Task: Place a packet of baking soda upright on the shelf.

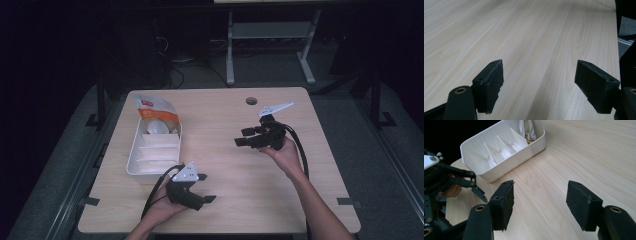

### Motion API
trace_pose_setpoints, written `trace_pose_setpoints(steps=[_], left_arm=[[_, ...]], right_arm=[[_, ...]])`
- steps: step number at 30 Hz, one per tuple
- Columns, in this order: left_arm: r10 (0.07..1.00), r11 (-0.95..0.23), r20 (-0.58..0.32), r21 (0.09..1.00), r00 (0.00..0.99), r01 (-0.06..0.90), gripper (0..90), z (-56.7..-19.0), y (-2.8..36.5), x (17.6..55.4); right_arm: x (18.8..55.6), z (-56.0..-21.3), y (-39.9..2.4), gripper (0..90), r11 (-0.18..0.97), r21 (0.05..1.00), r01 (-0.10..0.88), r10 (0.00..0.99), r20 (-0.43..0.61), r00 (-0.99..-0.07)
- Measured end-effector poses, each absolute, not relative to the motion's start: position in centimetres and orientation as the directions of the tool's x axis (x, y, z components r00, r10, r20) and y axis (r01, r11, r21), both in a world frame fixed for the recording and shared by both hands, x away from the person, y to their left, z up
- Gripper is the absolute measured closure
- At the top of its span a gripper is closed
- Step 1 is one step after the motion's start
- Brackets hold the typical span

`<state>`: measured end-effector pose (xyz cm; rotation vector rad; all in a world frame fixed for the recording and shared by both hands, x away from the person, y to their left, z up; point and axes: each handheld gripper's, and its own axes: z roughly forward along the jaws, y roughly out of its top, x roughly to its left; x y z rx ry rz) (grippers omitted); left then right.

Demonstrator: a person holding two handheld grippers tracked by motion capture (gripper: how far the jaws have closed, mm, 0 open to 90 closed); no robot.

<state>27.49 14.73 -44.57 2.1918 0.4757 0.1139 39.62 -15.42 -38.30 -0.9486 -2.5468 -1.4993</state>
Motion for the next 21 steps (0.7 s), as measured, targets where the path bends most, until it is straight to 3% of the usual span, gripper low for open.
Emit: trace_pose_setpoints(steps=[21], left_arm=[[0.376, -0.555, -0.083, 0.778, 0.923, 0.295, 22.7, -44.6, 14.6, 27.4]], right_arm=[[36.8, -39.3, -18.0, 37.4, 0.341, 0.774, 0.533, 0.492, 0.336, -0.803]])
